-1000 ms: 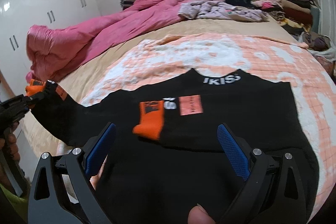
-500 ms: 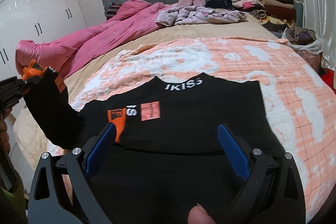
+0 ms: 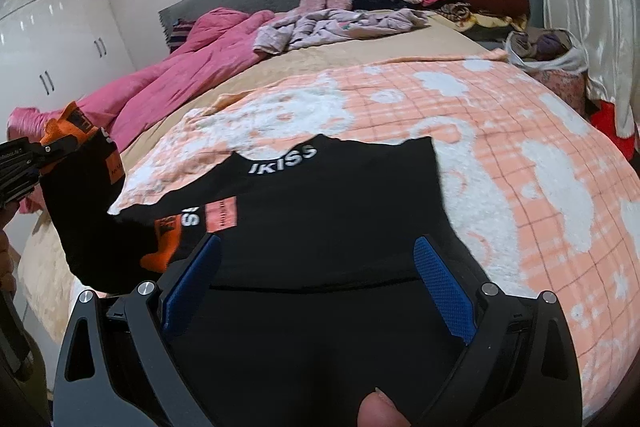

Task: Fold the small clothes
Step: 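Carry the cuff across the shirt body and release it with the left tool, then grasp the laid orange cuff with the right tool and straighten it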

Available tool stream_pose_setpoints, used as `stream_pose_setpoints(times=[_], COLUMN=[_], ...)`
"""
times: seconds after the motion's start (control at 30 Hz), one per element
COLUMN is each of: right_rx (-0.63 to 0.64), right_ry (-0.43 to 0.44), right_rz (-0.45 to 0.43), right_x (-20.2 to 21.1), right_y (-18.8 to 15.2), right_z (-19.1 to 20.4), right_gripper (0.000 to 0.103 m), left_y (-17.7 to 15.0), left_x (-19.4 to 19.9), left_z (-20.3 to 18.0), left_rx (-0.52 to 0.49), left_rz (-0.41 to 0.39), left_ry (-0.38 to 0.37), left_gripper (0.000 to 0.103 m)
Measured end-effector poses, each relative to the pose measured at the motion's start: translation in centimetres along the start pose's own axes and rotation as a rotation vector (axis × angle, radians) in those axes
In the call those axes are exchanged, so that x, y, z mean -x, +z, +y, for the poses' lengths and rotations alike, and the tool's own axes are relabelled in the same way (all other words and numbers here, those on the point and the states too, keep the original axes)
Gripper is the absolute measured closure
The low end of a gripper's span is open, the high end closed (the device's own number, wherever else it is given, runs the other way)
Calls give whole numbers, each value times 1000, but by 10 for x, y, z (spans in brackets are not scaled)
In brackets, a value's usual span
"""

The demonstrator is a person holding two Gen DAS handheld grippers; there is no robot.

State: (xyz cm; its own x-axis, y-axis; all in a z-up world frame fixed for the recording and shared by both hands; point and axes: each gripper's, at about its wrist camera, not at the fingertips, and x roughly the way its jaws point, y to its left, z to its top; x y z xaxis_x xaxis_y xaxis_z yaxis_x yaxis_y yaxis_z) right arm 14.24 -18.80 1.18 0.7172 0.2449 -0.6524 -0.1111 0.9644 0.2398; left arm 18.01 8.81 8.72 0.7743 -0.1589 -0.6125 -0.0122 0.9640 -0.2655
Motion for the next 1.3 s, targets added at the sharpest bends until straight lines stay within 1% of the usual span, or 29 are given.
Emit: stream_pose_setpoints(times=[0.27,0.5,0.7,0.8,0.83,0.87,0.9,0.97,1.03,1.1,1.2,1.3], right_rx=[-62,-110,-135,-144,-143,-143,-143,-140,-139,-132,-100,-59], right_ry=[-32,-72,-97,-102,-105,-105,-107,-109,-107,-92,-66,-19], right_rz=[-2,-12,-16,-13,-12,-12,-13,-14,-15,-5,13,45], right_x=[1,7,9,8,8,9,8,9,8,5,-3,-17], right_y=[-2,0,-1,-1,-1,0,0,1,2,1,0,0], right_z=[-37,-64,-78,-81,-82,-82,-81,-82,-80,-76,-62,-41], right_gripper=[7,7,7,7,7,7,7,7,7,7,7,7], left_y=[-18,-43,-63,-68,-69,-70,-72,-72,-70,-65,-58,-53], left_x=[-37,-73,-97,-104,-105,-105,-104,-101,-93,-85,-77,-70], left_z=[-47,-67,-75,-76,-78,-78,-79,-80,-76,-66,-46,-21], left_rx=[-81,-101,-119,-123,-122,-119,-115,-122,-109,-86,-67,-32], left_rz=[64,144,211,244,250,258,265,265,248,229,197,179], left_ry=[-55,-83,-119,-164,-183,-209,-234,-244,-254,-239,-161,-89], left_gripper=[95,94,93,89,79,72,71,68,64,64,64,64])
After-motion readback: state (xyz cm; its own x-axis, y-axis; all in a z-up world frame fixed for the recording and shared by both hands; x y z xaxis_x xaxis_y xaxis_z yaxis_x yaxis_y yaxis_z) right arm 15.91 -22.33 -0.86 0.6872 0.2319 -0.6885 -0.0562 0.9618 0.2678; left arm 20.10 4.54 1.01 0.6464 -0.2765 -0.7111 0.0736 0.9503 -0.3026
